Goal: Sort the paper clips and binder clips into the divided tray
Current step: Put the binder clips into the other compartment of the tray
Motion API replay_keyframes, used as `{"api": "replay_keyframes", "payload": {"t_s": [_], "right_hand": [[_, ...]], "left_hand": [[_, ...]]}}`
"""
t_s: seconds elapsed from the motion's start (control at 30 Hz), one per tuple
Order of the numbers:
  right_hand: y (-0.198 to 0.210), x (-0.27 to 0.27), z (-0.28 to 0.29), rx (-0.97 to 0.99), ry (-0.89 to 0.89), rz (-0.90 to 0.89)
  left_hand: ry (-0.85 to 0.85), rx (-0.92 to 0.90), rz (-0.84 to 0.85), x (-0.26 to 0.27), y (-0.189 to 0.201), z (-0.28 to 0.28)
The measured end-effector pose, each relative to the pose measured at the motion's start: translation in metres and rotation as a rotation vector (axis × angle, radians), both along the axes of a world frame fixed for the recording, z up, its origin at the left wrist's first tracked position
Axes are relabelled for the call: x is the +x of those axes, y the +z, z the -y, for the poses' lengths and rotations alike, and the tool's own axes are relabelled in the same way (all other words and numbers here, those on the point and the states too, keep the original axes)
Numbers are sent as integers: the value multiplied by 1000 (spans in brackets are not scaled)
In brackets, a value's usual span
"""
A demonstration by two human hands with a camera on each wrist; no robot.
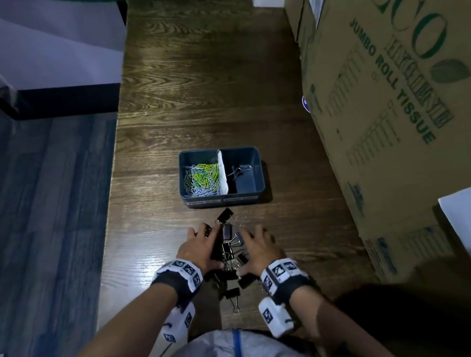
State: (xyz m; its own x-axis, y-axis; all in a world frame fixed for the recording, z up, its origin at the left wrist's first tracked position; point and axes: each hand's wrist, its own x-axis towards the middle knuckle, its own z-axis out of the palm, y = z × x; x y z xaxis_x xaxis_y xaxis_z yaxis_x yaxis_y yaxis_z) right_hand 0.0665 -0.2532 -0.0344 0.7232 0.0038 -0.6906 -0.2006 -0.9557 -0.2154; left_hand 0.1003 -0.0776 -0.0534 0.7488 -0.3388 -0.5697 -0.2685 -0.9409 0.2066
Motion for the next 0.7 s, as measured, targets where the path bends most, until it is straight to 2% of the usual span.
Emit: {"api": "replay_keyframes", "payload": {"t_s": [0.1, 0.5, 0.7], "right_hand": [[-6, -7, -11, 18, 53, 144], [2, -11, -6, 89, -83, 339], [1, -14, 8, 135, -289, 335]], "left_hand": [[17, -19, 21, -5, 3, 7], [172, -231, 92, -12, 16, 8], [147, -321, 217, -13, 33, 10]]}}
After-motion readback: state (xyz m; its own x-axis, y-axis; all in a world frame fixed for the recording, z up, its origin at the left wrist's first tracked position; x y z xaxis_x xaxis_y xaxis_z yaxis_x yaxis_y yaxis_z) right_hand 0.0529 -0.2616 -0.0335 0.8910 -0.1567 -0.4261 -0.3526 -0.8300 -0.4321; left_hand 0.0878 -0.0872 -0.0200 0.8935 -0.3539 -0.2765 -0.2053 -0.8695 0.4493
